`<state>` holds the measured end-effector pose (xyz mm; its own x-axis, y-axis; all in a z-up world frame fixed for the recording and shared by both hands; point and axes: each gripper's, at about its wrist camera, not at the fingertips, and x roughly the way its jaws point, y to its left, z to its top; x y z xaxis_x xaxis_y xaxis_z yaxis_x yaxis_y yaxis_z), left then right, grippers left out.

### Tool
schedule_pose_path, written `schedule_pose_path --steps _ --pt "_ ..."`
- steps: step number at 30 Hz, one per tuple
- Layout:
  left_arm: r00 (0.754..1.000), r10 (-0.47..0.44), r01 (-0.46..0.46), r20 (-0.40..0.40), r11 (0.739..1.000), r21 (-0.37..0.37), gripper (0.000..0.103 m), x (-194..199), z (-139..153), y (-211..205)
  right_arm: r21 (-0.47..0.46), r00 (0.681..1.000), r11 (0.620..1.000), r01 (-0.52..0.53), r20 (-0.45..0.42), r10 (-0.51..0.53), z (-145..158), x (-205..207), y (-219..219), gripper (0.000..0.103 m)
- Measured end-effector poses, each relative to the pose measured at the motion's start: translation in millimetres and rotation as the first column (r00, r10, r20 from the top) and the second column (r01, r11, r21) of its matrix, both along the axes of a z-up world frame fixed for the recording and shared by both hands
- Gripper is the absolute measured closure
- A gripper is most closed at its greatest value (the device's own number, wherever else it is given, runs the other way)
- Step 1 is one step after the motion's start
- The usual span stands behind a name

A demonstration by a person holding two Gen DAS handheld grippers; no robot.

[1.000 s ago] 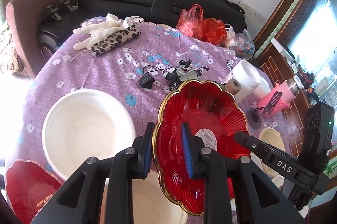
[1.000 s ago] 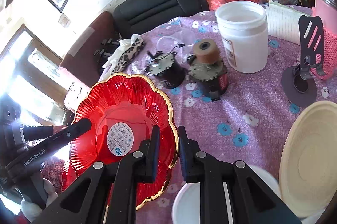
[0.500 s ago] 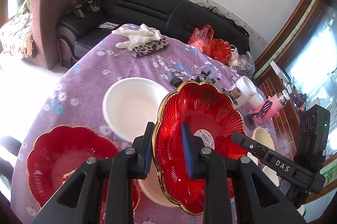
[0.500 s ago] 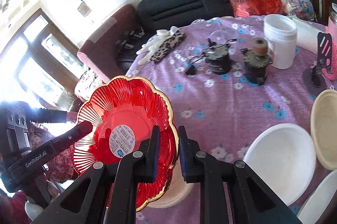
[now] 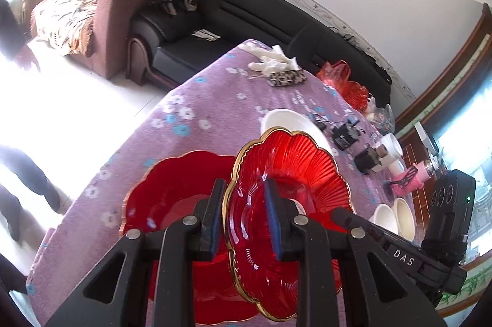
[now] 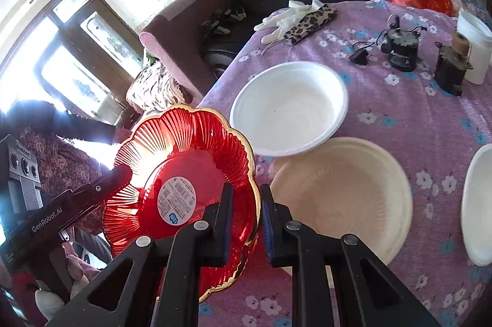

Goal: Organize plates and bowls
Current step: 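Lift the red plate with both grippers and carry it over the larger red plate, then lower the red plate onto the larger red plate and open both grippers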

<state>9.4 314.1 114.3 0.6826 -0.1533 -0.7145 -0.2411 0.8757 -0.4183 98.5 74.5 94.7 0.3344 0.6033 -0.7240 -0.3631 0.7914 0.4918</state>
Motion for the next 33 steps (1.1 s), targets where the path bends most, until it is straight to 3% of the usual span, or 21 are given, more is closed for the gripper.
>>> schedule_pose_path --steps 7,17,28,33 --pt "0.998 0.043 -0.044 -0.036 0.999 -0.016 0.079 -10 -30 32 -0.024 0.998 0.999 -0.036 -0.054 0.034 -32 -1 37 0.084" --pt "0.991 0.063 -0.070 -0.114 0.996 -0.057 0.079 -8 -79 49 -0.074 0.996 0.996 -0.044 -0.086 0.038 -62 0 58 0.084" --pt "0.992 0.063 -0.063 -0.106 0.998 0.002 0.077 -8 -81 42 -0.101 0.997 0.994 -0.045 -0.075 0.038 -67 -4 66 0.084" --pt "0.994 0.047 -0.042 -0.103 0.998 0.052 0.062 -7 -79 30 -0.134 0.999 0.991 -0.031 -0.043 0.025 -65 -9 68 0.083"
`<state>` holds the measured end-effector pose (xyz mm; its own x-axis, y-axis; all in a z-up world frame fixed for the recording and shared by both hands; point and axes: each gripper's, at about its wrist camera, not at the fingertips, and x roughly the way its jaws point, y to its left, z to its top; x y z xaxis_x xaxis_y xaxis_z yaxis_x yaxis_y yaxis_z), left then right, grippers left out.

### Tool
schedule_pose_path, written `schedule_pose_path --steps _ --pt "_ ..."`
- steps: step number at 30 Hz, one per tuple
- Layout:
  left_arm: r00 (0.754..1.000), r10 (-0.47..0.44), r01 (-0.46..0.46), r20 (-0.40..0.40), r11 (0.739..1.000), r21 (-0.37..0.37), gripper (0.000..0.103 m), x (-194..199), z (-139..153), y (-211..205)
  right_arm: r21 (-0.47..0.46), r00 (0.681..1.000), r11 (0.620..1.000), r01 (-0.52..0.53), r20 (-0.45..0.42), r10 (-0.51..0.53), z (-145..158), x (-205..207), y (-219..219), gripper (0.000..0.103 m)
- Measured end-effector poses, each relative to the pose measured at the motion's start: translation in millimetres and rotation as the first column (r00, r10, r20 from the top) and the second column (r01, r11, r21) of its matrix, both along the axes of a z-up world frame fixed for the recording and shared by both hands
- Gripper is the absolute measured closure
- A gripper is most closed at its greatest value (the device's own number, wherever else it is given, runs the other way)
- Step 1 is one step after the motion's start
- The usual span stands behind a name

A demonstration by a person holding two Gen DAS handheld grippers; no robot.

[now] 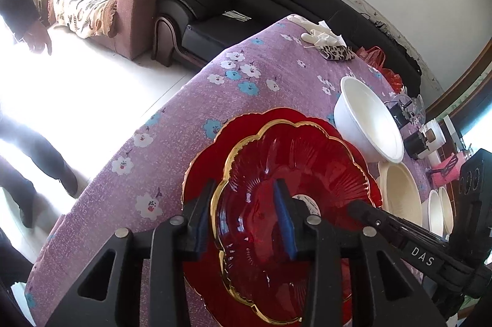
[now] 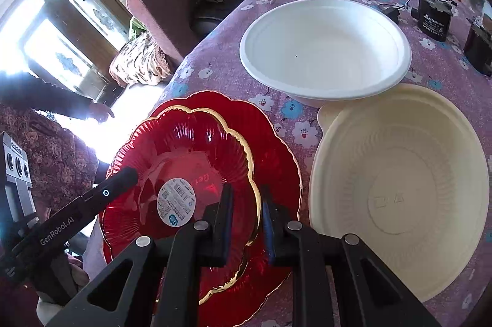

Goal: Organize plates and bowls
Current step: 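Lower the red plate onto the larger red plate and open both grippers, then move both tools to the white disposable bowl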

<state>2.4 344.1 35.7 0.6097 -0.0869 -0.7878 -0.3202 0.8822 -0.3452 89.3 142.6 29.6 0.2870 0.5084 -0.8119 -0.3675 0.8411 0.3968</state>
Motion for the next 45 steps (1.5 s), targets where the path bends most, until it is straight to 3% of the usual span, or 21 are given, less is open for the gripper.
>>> schedule_pose_path --steps 7,9,15,18,20,24,27,31,34,38,42,45 --pt "1.000 -0.006 0.005 0.018 0.997 0.075 0.050 -5 9 -9 -0.037 0.997 0.999 0.014 0.081 -0.011 6 -9 5 0.075" --pt "0.999 0.000 -0.004 0.032 0.991 0.131 0.040 -7 14 -12 -0.037 0.995 0.999 0.014 0.103 -0.010 11 -12 6 0.075" --pt "0.996 -0.010 -0.012 0.087 0.969 0.249 0.039 -17 34 -21 0.019 0.984 0.999 0.036 0.171 -0.039 41 -26 -15 0.075" --pt "0.991 -0.022 -0.014 0.132 0.963 0.269 0.033 -34 49 -23 0.081 0.979 0.994 0.072 0.184 -0.086 65 -39 -59 0.074" --pt "0.985 -0.036 -0.009 0.171 0.966 0.258 0.026 -49 59 -27 0.105 0.972 0.987 0.121 0.191 -0.139 75 -45 -98 0.065" --pt "0.971 -0.070 0.016 0.231 0.974 0.228 0.021 -74 71 -41 0.097 0.938 0.958 0.271 0.198 -0.285 76 -52 -175 0.059" --pt "0.965 -0.079 0.027 0.251 0.979 0.204 0.020 -89 73 -53 0.136 0.895 0.903 0.407 0.136 -0.424 62 -58 -235 0.059" --pt "0.961 -0.077 0.026 0.265 0.981 0.190 0.020 -104 72 -70 0.215 0.849 0.836 0.504 0.054 -0.525 43 -70 -287 0.059" --pt "0.958 -0.093 0.032 0.273 0.975 0.220 0.020 -108 76 -87 0.231 0.855 0.836 0.497 0.035 -0.517 31 -84 -289 0.059" --pt "0.948 -0.098 -0.001 0.301 0.950 0.311 0.019 -118 83 -111 0.230 0.884 0.865 0.446 0.038 -0.466 18 -100 -267 0.059" --pt "0.929 -0.064 -0.087 0.363 0.919 0.383 0.008 -132 89 -126 0.210 0.906 0.897 0.390 0.085 -0.414 12 -111 -247 0.057" --pt "0.912 -0.035 -0.146 0.408 0.903 0.404 0.000 -140 94 -131 0.178 0.911 0.915 0.363 0.140 -0.388 15 -120 -238 0.049"
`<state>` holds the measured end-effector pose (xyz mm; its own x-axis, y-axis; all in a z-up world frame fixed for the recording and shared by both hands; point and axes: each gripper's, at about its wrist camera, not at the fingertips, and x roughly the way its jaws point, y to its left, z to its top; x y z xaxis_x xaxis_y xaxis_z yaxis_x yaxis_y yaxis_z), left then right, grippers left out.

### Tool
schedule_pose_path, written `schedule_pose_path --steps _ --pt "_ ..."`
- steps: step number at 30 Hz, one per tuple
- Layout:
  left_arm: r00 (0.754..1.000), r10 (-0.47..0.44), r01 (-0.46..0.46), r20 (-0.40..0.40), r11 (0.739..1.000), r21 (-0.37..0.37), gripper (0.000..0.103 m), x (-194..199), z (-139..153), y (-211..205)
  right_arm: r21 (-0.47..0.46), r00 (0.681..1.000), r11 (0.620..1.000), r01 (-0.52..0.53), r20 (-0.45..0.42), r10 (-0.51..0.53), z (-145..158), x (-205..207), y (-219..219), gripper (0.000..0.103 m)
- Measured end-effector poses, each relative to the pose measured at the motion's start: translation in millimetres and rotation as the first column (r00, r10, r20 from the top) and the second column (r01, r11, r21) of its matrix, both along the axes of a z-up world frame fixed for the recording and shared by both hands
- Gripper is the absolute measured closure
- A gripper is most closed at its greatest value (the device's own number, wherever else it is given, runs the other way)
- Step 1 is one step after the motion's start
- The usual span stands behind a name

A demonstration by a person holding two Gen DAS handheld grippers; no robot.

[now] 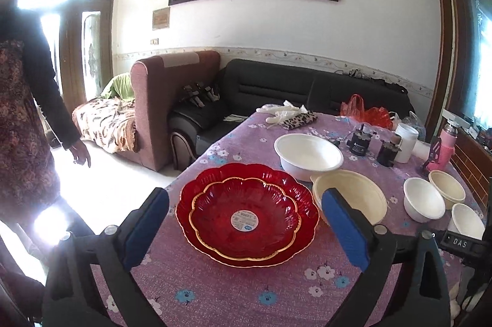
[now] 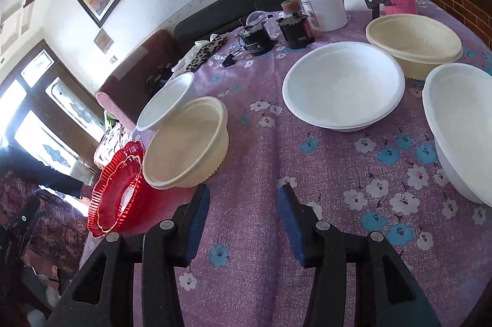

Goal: Organize plates and bowls
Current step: 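Move both tools to the white disposable bowl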

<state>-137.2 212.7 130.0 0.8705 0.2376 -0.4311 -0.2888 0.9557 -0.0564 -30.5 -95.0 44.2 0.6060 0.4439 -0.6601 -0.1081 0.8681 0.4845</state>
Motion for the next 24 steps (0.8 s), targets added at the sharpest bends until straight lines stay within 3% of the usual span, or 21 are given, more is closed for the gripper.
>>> schedule_pose_path --steps 2,7,12,19,24 --pt "1.000 -0.010 0.010 0.007 1.000 -0.004 0.000 0 3 -3 -0.022 1.000 1.000 -0.003 0.022 0.003 2 -4 0 0.047" --pt "0.993 -0.103 0.102 -0.061 0.994 -0.029 0.000 12 -2 -24 0.006 1.000 1.000 0.000 0.031 0.000 0 -5 -12 0.046" --pt "0.968 -0.215 0.204 -0.133 0.975 -0.090 0.000 24 -17 -47 0.042 0.999 0.998 0.037 0.035 -0.038 0 -14 -39 0.046" --pt "0.931 -0.315 0.298 -0.183 0.947 -0.117 0.000 38 -33 -84 0.071 0.993 0.992 0.106 0.039 -0.109 7 -29 -84 0.044" --pt "0.895 -0.391 0.369 -0.213 0.919 -0.136 0.000 46 -38 -110 0.112 0.995 0.989 0.097 0.010 -0.099 5 -16 -87 0.043"
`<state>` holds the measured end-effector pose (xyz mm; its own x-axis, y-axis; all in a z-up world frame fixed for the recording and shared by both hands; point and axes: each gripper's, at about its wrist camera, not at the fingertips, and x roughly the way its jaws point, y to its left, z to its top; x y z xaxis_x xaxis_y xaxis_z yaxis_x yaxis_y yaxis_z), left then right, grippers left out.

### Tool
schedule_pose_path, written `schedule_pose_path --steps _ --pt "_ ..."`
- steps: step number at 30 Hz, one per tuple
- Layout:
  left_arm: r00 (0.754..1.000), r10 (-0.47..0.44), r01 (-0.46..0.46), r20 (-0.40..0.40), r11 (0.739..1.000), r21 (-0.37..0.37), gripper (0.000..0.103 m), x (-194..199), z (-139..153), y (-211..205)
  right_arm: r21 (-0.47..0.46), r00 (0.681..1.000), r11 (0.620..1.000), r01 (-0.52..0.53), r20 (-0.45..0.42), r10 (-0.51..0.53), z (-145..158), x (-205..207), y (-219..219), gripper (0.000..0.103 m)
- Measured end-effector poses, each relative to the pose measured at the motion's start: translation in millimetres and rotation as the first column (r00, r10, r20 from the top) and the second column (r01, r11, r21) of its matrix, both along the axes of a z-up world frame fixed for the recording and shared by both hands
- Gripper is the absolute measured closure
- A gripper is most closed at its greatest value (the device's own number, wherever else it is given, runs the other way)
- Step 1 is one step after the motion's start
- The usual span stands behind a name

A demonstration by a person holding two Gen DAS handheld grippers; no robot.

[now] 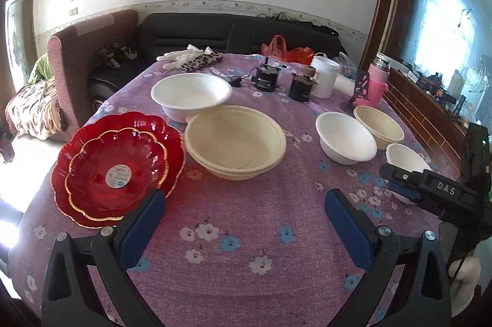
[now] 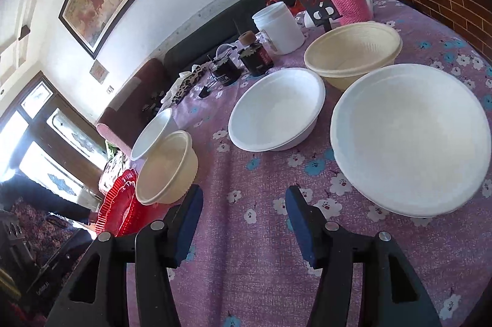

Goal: Organize plates and bowls
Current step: 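Move both tools to the white disposable bowl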

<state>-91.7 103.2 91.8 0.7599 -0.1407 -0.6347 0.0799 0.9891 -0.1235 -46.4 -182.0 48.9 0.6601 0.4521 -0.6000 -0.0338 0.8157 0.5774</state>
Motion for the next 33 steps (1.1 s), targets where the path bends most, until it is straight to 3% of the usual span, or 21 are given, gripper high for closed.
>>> schedule_pose_path --steps 6,12,16,23,27,33 --pt "0.998 -0.066 0.065 -0.017 0.996 -0.053 0.000 27 15 -10 0.059 0.998 0.998 0.021 -0.068 -0.017 -18 28 15 0.043" --pt "0.992 -0.108 0.093 -0.068 0.977 -0.194 0.000 93 31 -12 0.045 0.984 0.989 0.142 -0.112 -0.136 -32 49 16 0.043" --pt "0.984 -0.125 0.094 -0.129 0.970 -0.223 0.000 142 26 -28 0.039 0.975 0.981 0.191 -0.120 -0.186 -35 56 14 0.043" --pt "0.954 -0.143 0.079 -0.263 0.968 -0.239 0.000 212 -9 -64 0.006 0.961 0.967 0.253 -0.112 -0.251 -32 72 10 0.043" --pt "0.946 -0.157 0.108 -0.285 0.978 -0.180 0.000 231 -25 -88 -0.001 0.955 0.962 0.275 -0.118 -0.273 -37 80 8 0.043" --pt "0.931 -0.178 0.136 -0.318 0.979 -0.150 0.000 256 -45 -111 -0.001 0.950 0.959 0.284 -0.136 -0.281 -48 87 4 0.043"
